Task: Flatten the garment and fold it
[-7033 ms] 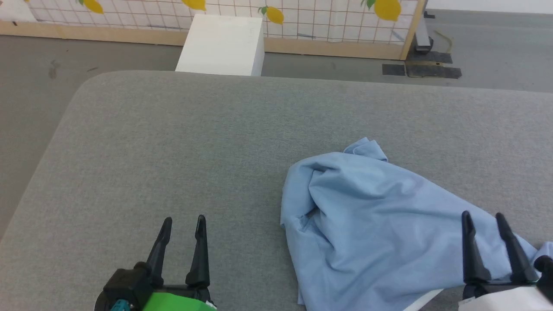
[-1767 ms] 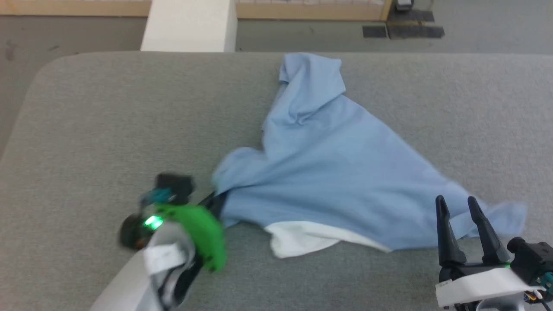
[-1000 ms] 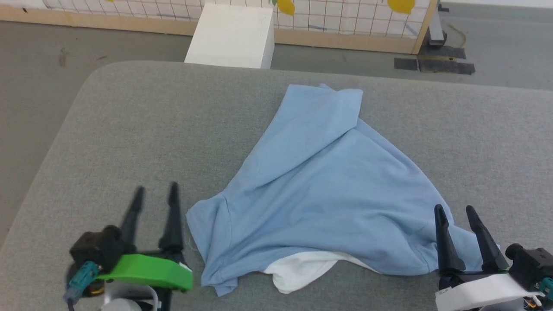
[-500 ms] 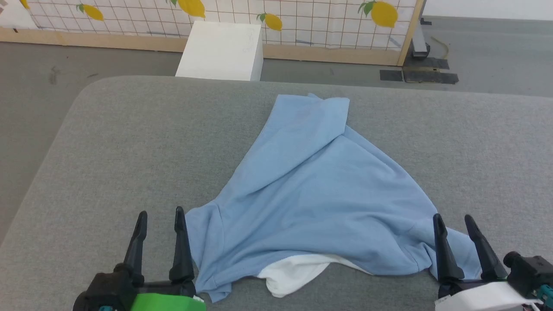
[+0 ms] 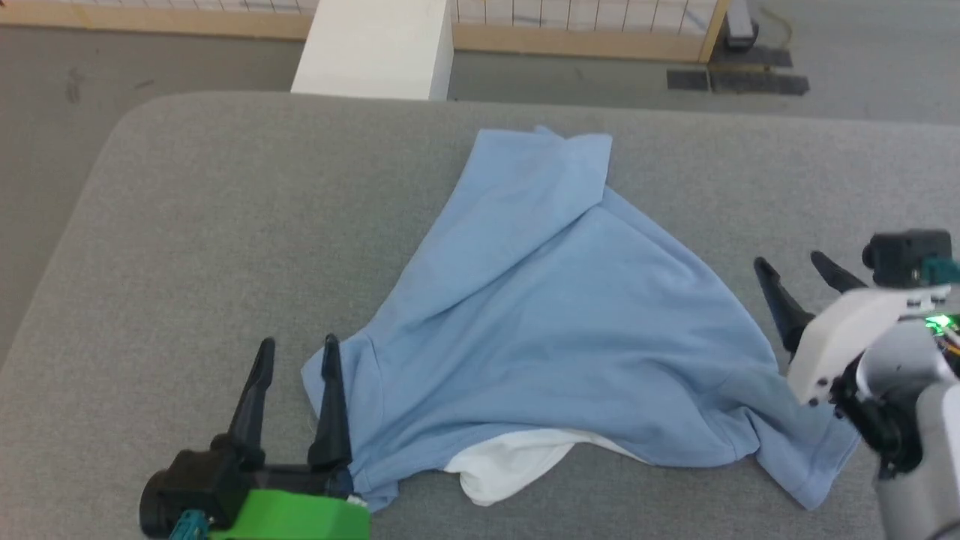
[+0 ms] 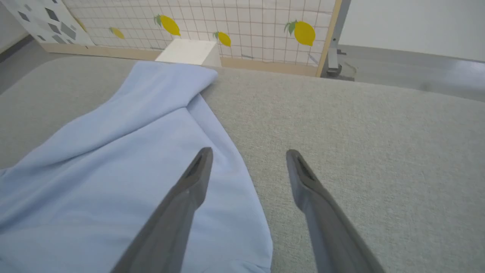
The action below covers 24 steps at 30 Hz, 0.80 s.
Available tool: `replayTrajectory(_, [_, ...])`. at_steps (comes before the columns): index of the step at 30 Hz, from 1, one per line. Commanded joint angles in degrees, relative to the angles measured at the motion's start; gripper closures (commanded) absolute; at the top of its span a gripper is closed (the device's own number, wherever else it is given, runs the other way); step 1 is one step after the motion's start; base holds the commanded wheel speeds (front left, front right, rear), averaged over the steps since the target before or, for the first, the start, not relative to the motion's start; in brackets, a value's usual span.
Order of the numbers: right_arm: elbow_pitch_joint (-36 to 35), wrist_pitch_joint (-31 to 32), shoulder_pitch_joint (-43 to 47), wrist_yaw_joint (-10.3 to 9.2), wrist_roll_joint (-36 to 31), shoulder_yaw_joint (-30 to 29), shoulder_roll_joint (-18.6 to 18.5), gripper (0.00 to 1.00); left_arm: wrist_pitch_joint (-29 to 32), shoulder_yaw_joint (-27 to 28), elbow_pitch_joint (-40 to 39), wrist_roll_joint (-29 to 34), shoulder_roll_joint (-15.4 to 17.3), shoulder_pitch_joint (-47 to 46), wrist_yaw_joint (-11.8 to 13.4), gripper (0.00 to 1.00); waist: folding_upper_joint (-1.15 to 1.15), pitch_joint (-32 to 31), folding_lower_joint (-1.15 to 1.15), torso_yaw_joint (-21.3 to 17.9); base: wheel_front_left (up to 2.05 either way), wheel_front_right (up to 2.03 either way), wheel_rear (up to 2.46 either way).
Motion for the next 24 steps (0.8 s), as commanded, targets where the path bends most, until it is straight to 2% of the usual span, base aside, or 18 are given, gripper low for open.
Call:
replayTrajectory(1, [1.8,3.1,-1.5,-0.09,0.8,0.0,-0.5,0.0,-0.2,-0.5,0.2,-0.7,-0.3,-1.5,-0.1,0.0,0.0,2.1,0.0,1.0,0.0,0.0,0.0])
replayTrajectory(5, [7.9,10.6,-4.7,-0.09,1.3,1.3,-3.4,0.0,-0.2,-2.3,0.7,-1.5,-0.3,-3.4,0.3,0.0,0.0,4.4,0.0,3.0,0.0,0.0,0.0])
replayTrajectory(12, [17.2,11.8,-6.0,-0.09,2.4,5.8,-5.1,0.0,-0.2,-3.7,1.9,-2.1,-0.3,-5.6,0.3,0.0,0.0,6.6,0.0,6.2,0.0,0.0,0.0])
replayTrajectory(13, [18.3,11.2,-6.2,-0.09,2.1,6.4,-5.3,0.29,-0.2,-3.8,2.0,-2.1,-0.3,-5.8,0.3,0.0,0.0,6.8,0.0,6.5,0.0,0.0,0.0])
replayTrajectory(14, [19.1,10.6,-6.4,-0.09,1.9,6.9,-5.5,0.81,-0.2,-3.9,2.1,-2.2,-0.3,-6.0,0.3,0.0,0.0,7.0,0.0,6.7,0.0,0.0,0.0])
replayTrajectory(15, [20.2,10.2,-6.7,-0.09,1.8,7.3,-5.6,1.0,-0.2,-4.0,2.2,-2.1,-0.3,-6.2,0.2,0.0,0.0,7.1,0.0,6.8,0.0,0.0,0.0])
replayTrajectory(19, [22.3,6.6,-8.7,-0.09,1.6,6.2,-5.7,1.0,-0.2,-3.8,2.5,-2.0,-0.3,-6.7,0.3,0.0,0.0,6.8,0.0,6.1,0.0,0.0,0.0])
replayTrajectory(24, [22.2,1.4,-11.6,-0.09,1.8,1.7,-7.1,1.0,-0.2,-3.6,2.9,-1.9,-0.3,-6.7,0.1,0.0,0.0,6.2,0.0,4.4,0.0,0.0,0.0])
